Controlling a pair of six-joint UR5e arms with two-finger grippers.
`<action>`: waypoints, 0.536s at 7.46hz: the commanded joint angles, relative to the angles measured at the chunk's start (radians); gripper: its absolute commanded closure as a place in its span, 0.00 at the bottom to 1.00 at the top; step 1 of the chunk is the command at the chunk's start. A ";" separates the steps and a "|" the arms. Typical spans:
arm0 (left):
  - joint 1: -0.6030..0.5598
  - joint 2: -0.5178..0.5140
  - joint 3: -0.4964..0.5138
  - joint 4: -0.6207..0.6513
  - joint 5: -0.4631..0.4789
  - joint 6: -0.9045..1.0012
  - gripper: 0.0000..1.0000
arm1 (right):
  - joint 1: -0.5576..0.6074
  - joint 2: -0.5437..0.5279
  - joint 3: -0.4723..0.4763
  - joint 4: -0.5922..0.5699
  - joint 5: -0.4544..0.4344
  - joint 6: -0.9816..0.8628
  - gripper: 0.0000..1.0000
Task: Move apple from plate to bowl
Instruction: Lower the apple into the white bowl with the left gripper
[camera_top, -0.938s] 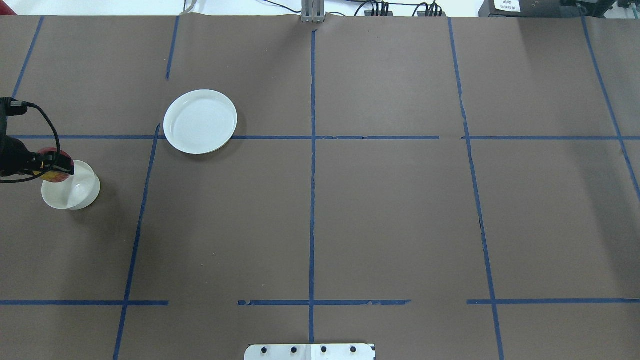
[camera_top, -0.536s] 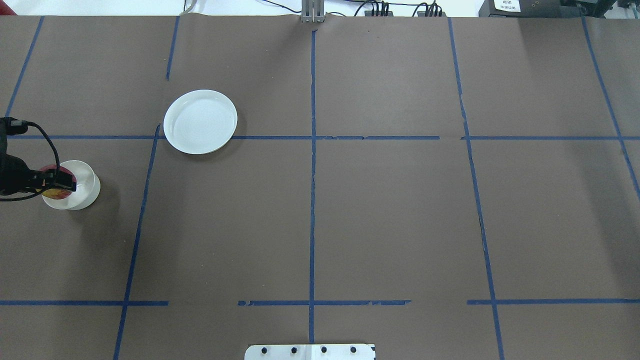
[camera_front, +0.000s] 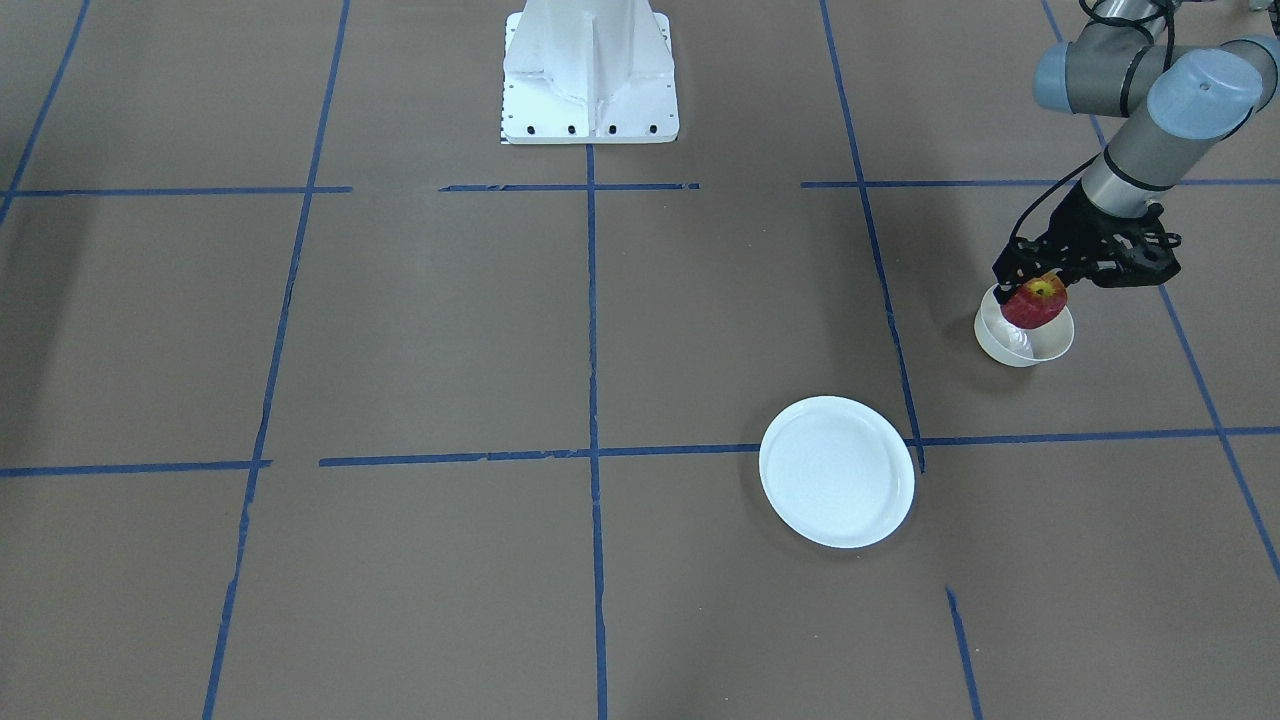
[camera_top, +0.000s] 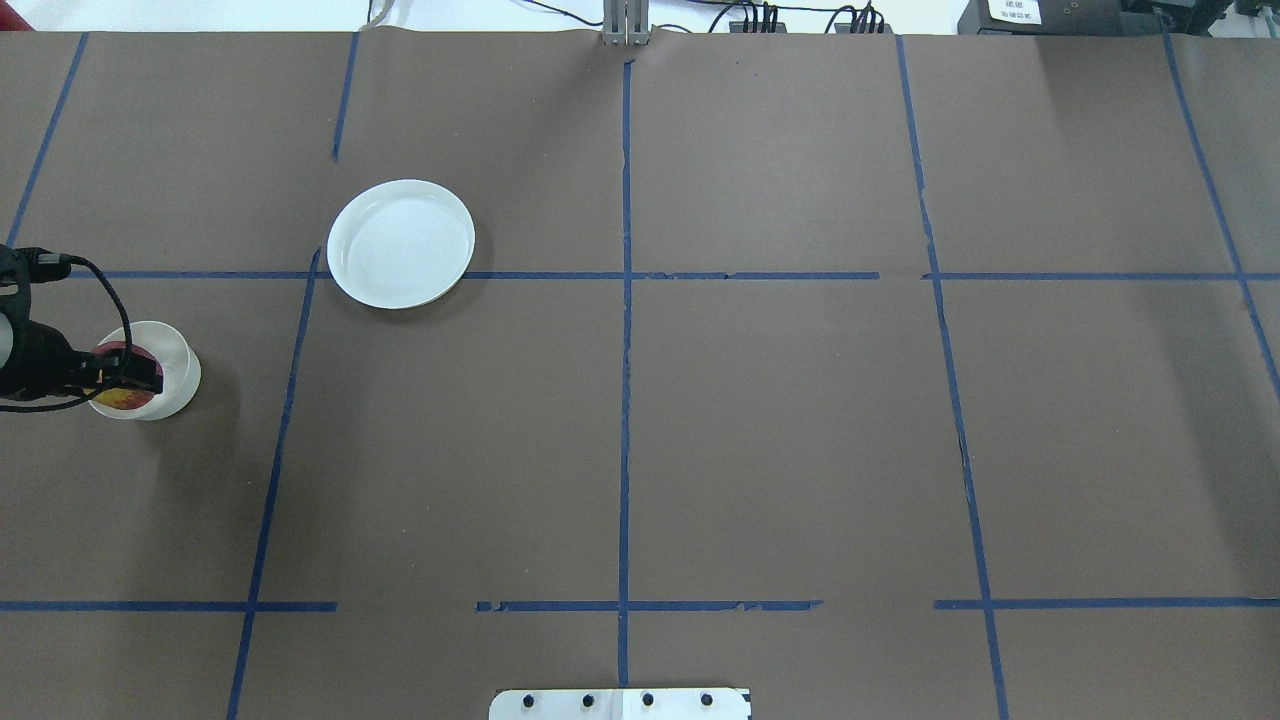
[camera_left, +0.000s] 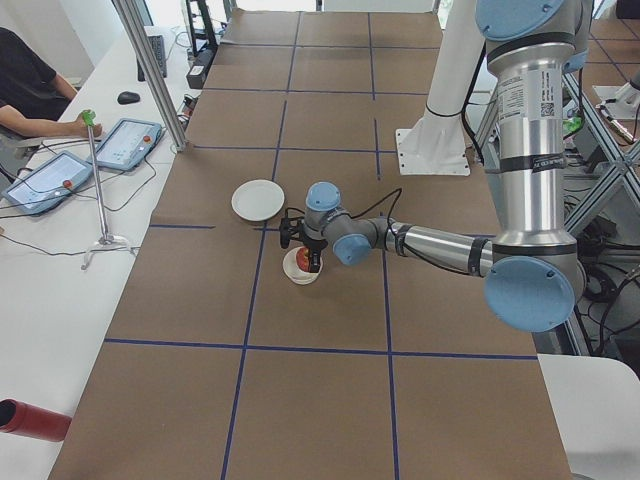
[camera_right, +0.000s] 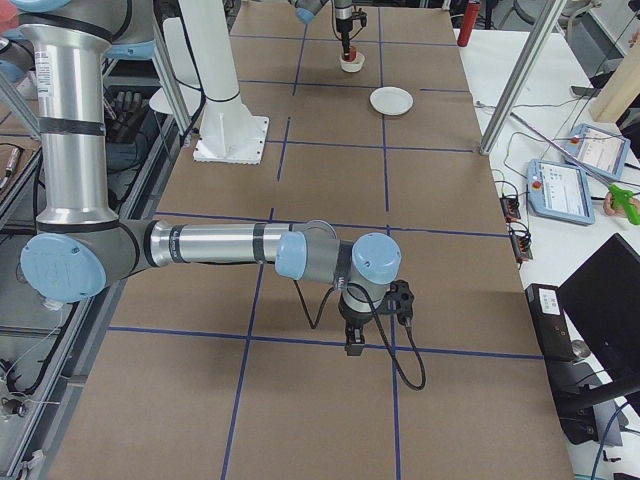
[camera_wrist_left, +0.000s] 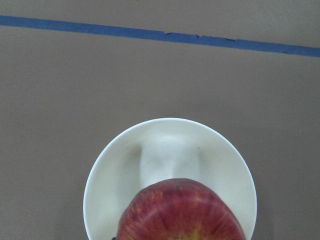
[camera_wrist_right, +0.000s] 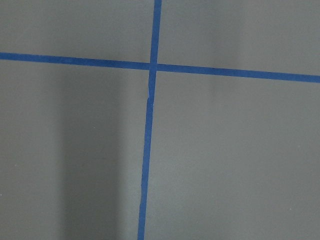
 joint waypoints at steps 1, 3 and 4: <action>0.001 -0.004 0.003 0.000 0.000 0.003 0.00 | 0.000 0.000 0.000 0.000 0.000 0.000 0.00; -0.002 -0.004 -0.007 0.001 -0.002 0.008 0.00 | 0.000 0.000 0.000 0.000 0.000 0.000 0.00; -0.008 -0.004 -0.032 0.008 -0.002 0.010 0.00 | 0.000 0.000 0.000 0.000 0.000 0.000 0.00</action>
